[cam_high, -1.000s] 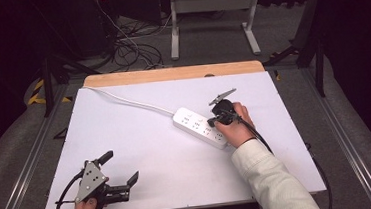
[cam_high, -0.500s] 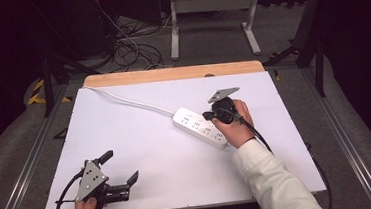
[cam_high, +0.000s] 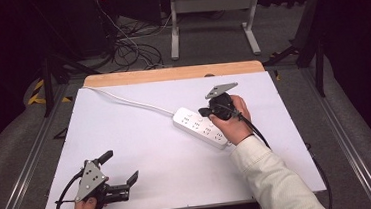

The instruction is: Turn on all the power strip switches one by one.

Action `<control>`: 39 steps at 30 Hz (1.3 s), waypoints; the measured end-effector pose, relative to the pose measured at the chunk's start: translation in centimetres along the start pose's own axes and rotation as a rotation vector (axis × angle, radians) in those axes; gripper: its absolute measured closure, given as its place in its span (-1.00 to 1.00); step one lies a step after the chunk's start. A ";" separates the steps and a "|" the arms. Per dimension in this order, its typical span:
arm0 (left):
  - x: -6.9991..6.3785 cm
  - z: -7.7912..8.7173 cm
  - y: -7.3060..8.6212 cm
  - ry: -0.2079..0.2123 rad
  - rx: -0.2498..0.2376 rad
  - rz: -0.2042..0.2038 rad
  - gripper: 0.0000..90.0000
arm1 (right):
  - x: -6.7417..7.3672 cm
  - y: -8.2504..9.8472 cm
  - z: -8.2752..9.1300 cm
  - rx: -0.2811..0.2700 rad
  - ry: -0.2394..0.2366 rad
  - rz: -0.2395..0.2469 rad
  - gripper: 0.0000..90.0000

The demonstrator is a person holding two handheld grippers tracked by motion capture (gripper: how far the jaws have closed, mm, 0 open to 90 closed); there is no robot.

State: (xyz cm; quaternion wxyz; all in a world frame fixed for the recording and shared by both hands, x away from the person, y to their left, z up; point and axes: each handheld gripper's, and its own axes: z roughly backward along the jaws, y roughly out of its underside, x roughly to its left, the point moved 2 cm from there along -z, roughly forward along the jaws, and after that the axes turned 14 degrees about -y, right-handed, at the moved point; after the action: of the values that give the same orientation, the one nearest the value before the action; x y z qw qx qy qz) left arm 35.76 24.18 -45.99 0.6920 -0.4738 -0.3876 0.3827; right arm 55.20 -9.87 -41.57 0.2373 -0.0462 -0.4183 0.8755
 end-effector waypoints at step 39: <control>0.0 0.0 0.0 0.005 0.003 0.004 -0.95 | -2.7 1.1 -4.1 0.120 -0.014 -0.058 1.00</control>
State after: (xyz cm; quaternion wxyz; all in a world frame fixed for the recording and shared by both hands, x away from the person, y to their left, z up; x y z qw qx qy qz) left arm 35.73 24.20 -46.00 0.6929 -0.4747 -0.3843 0.3832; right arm 58.33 -8.75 -45.39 0.2618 -0.0135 -0.3680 0.8921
